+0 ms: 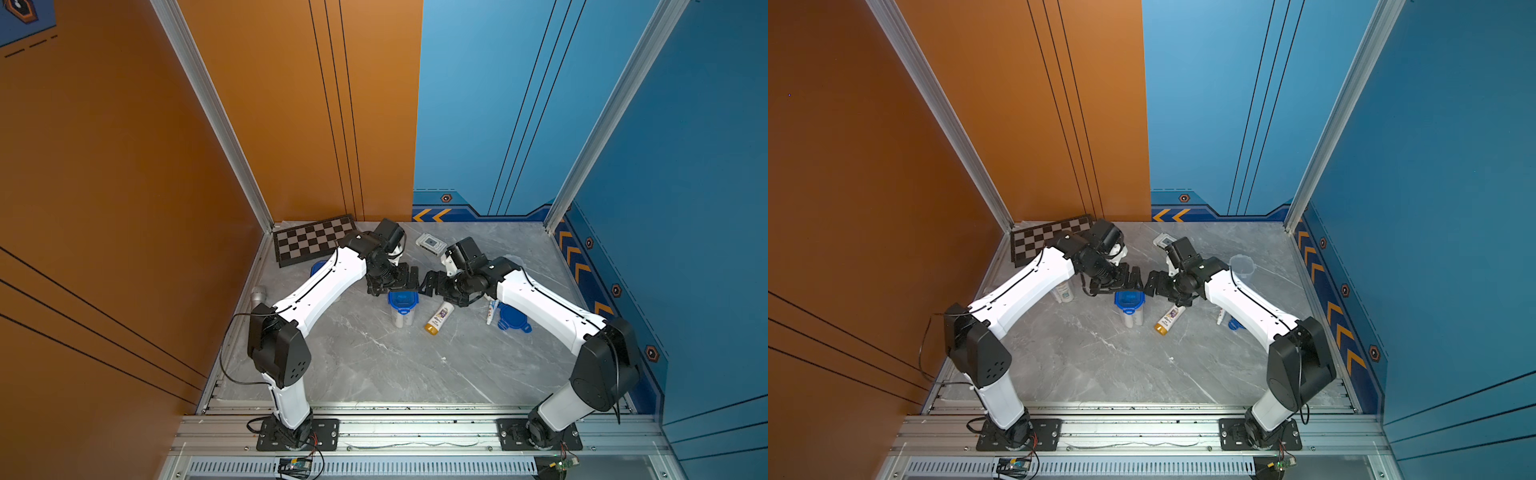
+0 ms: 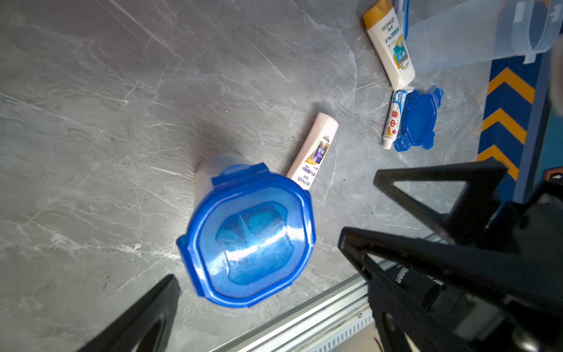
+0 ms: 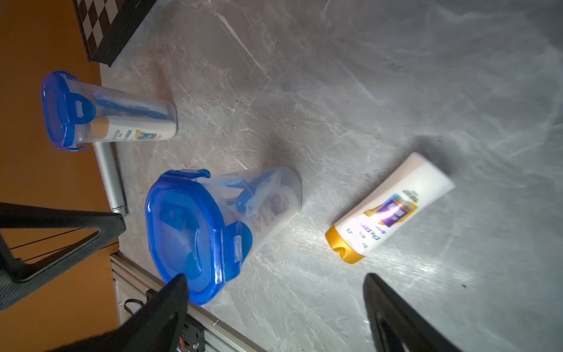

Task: Pack away toiletry kits
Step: Move the container to the center of the board.

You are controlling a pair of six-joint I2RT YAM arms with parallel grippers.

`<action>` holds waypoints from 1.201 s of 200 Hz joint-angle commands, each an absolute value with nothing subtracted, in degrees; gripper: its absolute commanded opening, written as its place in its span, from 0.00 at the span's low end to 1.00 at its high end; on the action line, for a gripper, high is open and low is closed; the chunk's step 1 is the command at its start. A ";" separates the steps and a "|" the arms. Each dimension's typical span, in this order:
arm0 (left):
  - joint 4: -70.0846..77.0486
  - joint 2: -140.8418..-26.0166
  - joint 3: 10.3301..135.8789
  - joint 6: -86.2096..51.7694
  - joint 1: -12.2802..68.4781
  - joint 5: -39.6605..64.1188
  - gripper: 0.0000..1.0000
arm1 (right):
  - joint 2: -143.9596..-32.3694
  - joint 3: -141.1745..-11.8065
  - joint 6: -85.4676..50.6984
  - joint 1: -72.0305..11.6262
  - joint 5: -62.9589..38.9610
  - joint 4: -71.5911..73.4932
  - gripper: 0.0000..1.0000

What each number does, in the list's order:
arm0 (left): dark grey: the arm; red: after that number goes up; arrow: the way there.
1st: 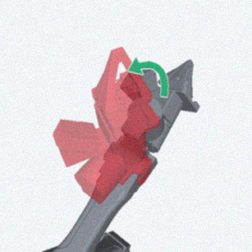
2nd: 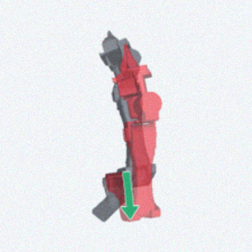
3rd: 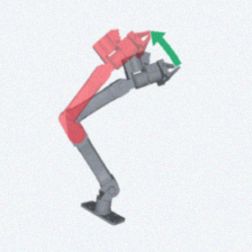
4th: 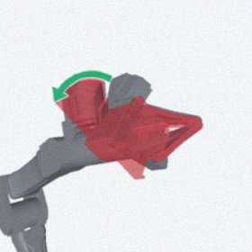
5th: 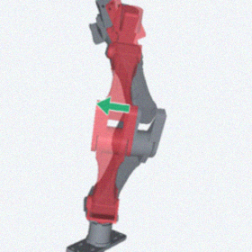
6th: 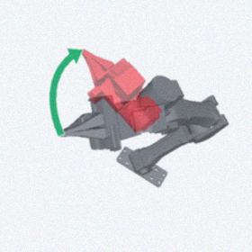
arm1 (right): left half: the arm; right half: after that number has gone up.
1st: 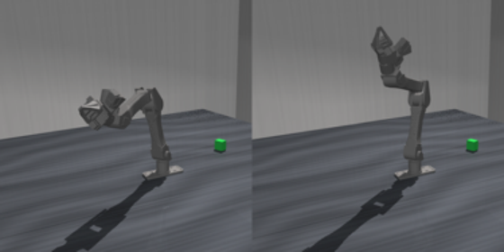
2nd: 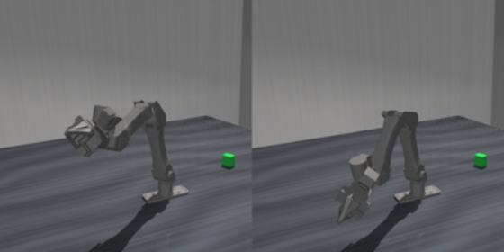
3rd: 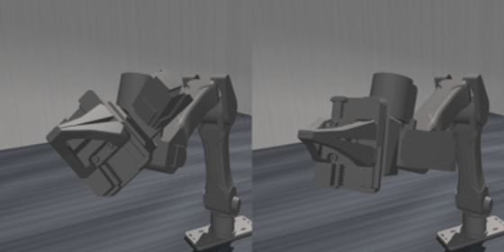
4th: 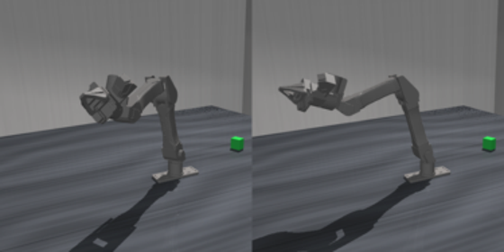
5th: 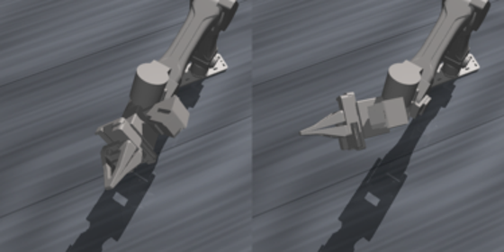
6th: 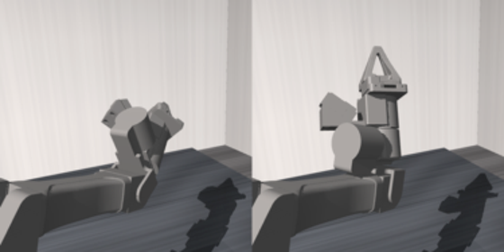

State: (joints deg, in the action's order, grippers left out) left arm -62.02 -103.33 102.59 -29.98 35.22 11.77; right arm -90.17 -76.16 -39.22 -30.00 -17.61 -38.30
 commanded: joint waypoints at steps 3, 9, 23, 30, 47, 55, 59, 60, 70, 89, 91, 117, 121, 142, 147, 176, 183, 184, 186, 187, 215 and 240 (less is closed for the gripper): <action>-68.80 -106.97 105.35 -30.55 37.55 2.21 0.99 | -86.57 -74.03 -37.60 -26.30 -14.55 -42.86 1.00; -68.82 -107.34 105.59 -31.18 37.93 1.53 0.99 | -86.20 -73.56 -37.25 -25.38 -14.79 -43.12 1.00; -68.82 -108.25 106.18 -32.20 38.84 0.28 0.99 | -85.37 -73.20 -36.30 -23.60 -14.94 -44.09 1.00; -69.06 -108.86 106.62 -32.49 39.29 -0.06 0.99 | -84.98 -73.09 -35.90 -22.87 -15.03 -44.44 1.00; -69.26 -110.47 107.64 -33.09 40.36 -0.52 0.99 | -84.33 -72.67 -35.08 -21.44 -15.66 -44.89 1.00; -69.42 -111.04 107.91 -33.61 40.77 -1.06 0.99 | -84.26 -72.34 -34.74 -20.94 -15.94 -45.06 1.00; -69.54 -111.23 108.00 -33.85 41.01 -1.40 0.99 | -84.13 -72.21 -34.59 -20.66 -16.07 -45.08 1.00; -69.58 -111.30 108.05 -33.93 41.07 -1.58 0.99 | -84.12 -72.23 -34.57 -20.61 -16.12 -45.13 1.00; -69.85 -111.74 108.42 -34.28 41.52 -2.55 0.99 | -83.94 -71.93 -34.25 -20.07 -16.47 -45.22 1.00; -70.50 -112.43 108.81 -34.67 42.04 -4.10 0.99 | -83.83 -71.63 -33.72 -19.23 -17.09 -45.22 1.00; -70.49 -112.53 108.74 -34.71 42.08 -4.17 0.99 | -83.89 -71.63 -33.68 -19.20 -17.17 -45.23 1.00; -70.43 -113.45 108.61 -35.06 42.44 -5.33 0.99 | -84.04 -71.72 -33.01 -18.17 -17.66 -45.18 1.00; -70.40 -113.64 108.75 -35.11 42.49 -5.47 0.99 | -84.15 -71.69 -32.90 -18.05 -17.78 -45.18 1.00; -70.42 -114.82 109.85 -34.85 42.56 -6.32 1.00 | -84.26 -71.89 -32.61 -17.45 -17.98 -45.18 1.00; -70.40 -114.98 109.85 -34.82 42.51 -6.46 0.98 | -84.20 -71.92 -32.52 -17.35 -17.93 -45.16 1.00; -70.41 -114.99 110.14 -34.24 42.06 -6.94 0.76 | -83.42 -71.83 -32.62 -16.47 -17.52 -45.26 1.00; -70.40 -114.92 110.29 -34.02 41.84 -6.87 0.75 | -83.17 -71.75 -32.69 -16.29 -17.36 -45.30 1.00; -70.40 -114.89 110.25 -33.97 41.84 -6.86 0.74 | -83.16 -71.78 -32.69 -16.27 -17.34 -45.28 1.00; -70.40 -114.83 110.27 -33.92 41.73 -6.86 0.74 | -83.15 -71.67 -32.69 -16.20 -17.32 -45.38 1.00; -70.40 -114.81 110.29 -33.83 41.69 -6.86 0.74 | -83.10 -71.65 -32.70 -16.23 -17.27 -45.37 1.00; -70.47 -113.85 110.85 -32.01 39.71 -8.11 0.73 | -82.47 -71.93 -32.26 -16.15 -16.50 -46.46 1.00; -70.43 -114.04 112.98 -28.89 35.21 -9.22 0.70 | -82.62 -73.07 -31.50 -16.28 -14.86 -48.53 1.00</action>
